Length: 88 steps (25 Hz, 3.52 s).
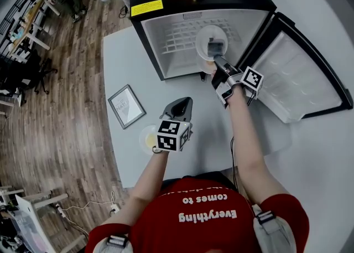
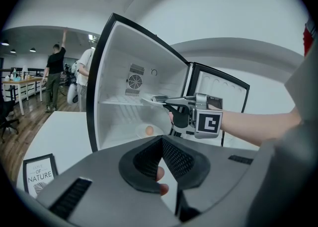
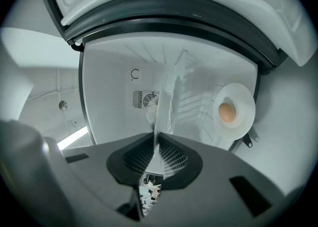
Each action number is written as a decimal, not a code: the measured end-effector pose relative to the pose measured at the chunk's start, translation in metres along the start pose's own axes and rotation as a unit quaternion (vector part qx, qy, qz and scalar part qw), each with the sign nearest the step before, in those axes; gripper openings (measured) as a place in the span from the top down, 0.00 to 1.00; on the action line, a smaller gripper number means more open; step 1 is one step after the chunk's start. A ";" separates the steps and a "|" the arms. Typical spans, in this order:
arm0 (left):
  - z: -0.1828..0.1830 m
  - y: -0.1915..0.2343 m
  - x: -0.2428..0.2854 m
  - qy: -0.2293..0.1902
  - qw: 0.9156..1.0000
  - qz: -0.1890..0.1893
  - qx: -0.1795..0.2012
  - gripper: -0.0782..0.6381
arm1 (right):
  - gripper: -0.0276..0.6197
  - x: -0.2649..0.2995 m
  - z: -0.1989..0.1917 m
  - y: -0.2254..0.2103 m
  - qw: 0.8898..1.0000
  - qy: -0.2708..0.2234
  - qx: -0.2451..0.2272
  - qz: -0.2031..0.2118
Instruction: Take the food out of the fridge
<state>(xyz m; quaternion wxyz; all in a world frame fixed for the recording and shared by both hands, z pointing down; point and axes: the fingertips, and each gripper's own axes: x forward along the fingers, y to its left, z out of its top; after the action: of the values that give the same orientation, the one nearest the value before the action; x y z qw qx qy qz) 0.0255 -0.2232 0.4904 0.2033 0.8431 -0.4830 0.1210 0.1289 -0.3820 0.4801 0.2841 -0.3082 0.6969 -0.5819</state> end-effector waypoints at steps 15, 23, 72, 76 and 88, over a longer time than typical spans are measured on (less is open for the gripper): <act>0.004 0.006 -0.055 -0.036 0.999 0.024 0.001 0.88 | 0.89 -0.068 -0.089 0.023 0.998 0.046 0.020 0.026; -0.015 0.007 -0.093 -0.029 0.999 0.036 -0.004 0.88 | 0.89 -0.102 -0.142 0.021 0.997 0.076 0.020 0.023; -0.139 0.058 -0.171 0.064 0.993 0.089 -0.037 0.88 | 0.91 -0.189 -0.314 -0.177 0.951 0.230 0.085 -0.187; -0.141 0.058 -0.172 0.065 0.993 0.087 -0.040 0.88 | 0.92 -0.193 -0.318 -0.186 0.934 0.237 0.076 -0.257; -0.147 0.057 -0.173 0.062 0.994 0.080 -0.045 0.88 | 0.75 -0.193 -0.324 -0.193 0.891 0.264 0.032 -0.368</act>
<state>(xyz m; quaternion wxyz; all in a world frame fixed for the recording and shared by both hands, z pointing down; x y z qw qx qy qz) -0.1122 -0.0489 0.5640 0.2607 0.7823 -0.5405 0.1673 0.0291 -0.0548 0.7294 -0.1357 -0.3683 0.5638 -0.7267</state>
